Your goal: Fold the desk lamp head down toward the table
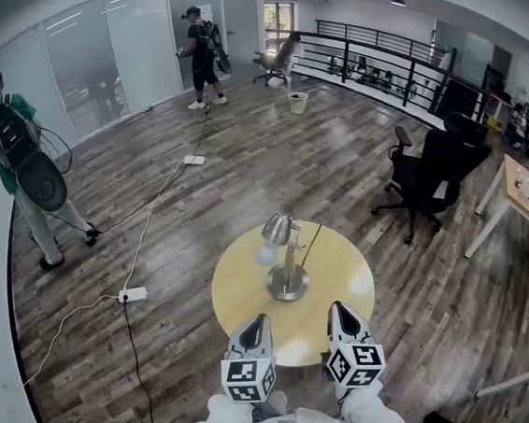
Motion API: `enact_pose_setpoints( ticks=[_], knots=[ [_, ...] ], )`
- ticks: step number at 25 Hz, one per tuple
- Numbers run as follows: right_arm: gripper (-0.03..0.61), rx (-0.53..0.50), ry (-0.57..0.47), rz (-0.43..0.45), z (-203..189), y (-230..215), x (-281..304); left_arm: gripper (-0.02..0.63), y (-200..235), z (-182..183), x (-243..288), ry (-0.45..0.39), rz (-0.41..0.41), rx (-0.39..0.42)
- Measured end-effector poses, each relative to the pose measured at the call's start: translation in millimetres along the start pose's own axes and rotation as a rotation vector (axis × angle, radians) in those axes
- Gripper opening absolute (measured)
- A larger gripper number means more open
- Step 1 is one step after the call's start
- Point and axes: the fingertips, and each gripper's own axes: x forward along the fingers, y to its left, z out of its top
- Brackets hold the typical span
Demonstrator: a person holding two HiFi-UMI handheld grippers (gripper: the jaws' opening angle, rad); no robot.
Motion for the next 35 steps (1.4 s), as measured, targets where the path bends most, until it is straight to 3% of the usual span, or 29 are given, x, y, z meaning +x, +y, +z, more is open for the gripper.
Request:
enact_pose_setpoints(
  ticks=[7,16,19,21,23,27,29,32,35],
  knots=[
    [0.012,-0.004,0.026,0.017,-3.5,-4.2,46.5,0.0,13.7,2.5,44.6,0.026,-0.015,-0.006],
    [0.014,-0.129,0.136,0.146,-35.0,-6.5,122.8,0.0,20.7,-2.6,72.5,0.055,-0.021,-0.025],
    [0.016,-0.191,0.174,0.221,-49.6,-3.5,157.0,0.0,19.8,-4.7,73.5,0.038,-0.078,-0.064],
    [0.096,-0.243,0.201,0.303,-59.5,1.7,180.9,0.036,21.2,-2.5,72.6,0.036,-0.119,-0.068],
    [0.121,-0.269,0.212,0.379,-63.7,5.6,202.1,0.166,30.4,8.8,71.6,0.047,-0.114,-0.02],
    [0.121,-0.297,0.223,0.451,-64.8,11.0,231.8,0.268,35.9,87.3,68.3,-0.037,-0.158,0.074],
    [0.12,-0.317,0.239,0.464,-66.2,12.8,241.8,0.366,24.7,133.1,75.1,-0.076,-0.223,0.12],
    [0.117,-0.3,0.251,0.504,-66.8,13.1,248.1,0.368,8.3,172.6,101.4,-0.047,-0.267,0.234],
    [0.117,-0.288,0.257,0.533,-69.4,12.6,245.7,0.364,-8.5,171.7,125.4,0.057,-0.276,0.321]
  ],
)
